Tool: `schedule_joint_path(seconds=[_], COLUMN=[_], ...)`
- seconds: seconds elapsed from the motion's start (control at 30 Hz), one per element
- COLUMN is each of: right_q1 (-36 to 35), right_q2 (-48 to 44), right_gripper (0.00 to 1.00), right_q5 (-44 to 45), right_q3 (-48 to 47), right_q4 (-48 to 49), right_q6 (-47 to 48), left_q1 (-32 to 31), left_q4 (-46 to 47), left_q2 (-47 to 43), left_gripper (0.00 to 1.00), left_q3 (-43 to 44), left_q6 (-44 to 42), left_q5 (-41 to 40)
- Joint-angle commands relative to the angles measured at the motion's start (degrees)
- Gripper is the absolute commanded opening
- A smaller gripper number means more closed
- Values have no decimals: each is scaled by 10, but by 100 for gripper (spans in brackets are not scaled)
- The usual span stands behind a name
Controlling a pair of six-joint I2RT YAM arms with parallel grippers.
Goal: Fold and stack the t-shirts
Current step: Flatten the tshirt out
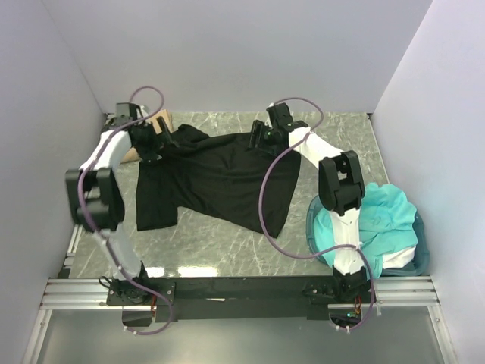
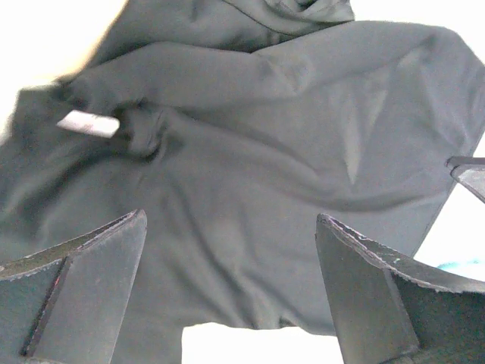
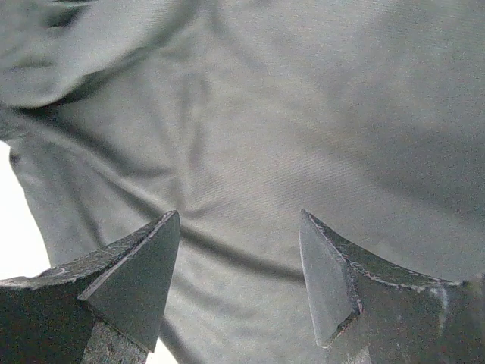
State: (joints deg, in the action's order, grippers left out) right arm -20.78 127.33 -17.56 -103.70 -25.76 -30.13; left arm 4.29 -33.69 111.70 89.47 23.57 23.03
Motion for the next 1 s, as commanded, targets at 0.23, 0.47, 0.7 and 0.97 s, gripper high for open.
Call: schedule_joint_path(seconds=[0.23, 0.47, 0.7, 0.97], right_q1=[-38, -37, -25, 21], right_q2=[-203, -373, -467, -502], right_gripper=[70, 70, 71, 71], right_q5=[-2, 45, 97, 51], right_q3=[124, 309, 366, 422], right_q4=[50, 58, -5, 12], right_q6=[3, -33, -6, -5], left_q1=[82, 147, 179, 179], left_q4=[20, -20, -12, 19], left_q2=[-303, -451, -488, -474], left_gripper=[99, 99, 92, 75], left_q3=[-271, -389, -471, -532], left_q6=[90, 110, 181, 234], left_q5=[-155, -223, -202, -220])
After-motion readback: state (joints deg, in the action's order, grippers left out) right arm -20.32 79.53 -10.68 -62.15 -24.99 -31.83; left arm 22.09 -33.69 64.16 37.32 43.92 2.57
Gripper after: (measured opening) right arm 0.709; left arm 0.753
